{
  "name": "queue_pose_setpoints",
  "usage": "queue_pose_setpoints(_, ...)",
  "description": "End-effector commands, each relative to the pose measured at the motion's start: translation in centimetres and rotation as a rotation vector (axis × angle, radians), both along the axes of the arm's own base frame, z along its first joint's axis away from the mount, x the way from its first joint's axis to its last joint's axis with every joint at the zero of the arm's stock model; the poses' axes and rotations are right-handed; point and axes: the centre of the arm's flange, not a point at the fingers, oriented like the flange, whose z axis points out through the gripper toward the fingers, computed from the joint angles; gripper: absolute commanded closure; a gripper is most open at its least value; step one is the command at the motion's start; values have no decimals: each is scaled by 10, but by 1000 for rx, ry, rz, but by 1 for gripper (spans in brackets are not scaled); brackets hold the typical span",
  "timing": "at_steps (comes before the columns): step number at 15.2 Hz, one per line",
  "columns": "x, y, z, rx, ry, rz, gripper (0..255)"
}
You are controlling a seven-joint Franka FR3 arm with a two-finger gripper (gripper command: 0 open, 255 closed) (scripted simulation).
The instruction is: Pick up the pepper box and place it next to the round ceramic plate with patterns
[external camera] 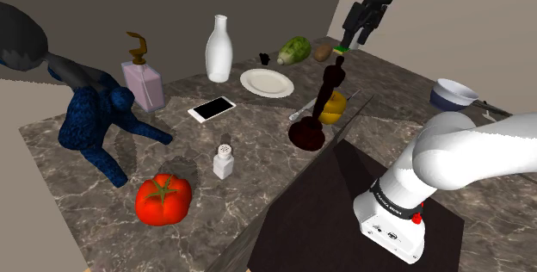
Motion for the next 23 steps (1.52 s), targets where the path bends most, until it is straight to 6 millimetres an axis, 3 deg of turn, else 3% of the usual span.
queue_pose_setpoints(1, 0, 0, 0, 0, 0, 0, 0)
queue_pose_setpoints(23, 3, 236, -162, 19, -143, 122, 0)
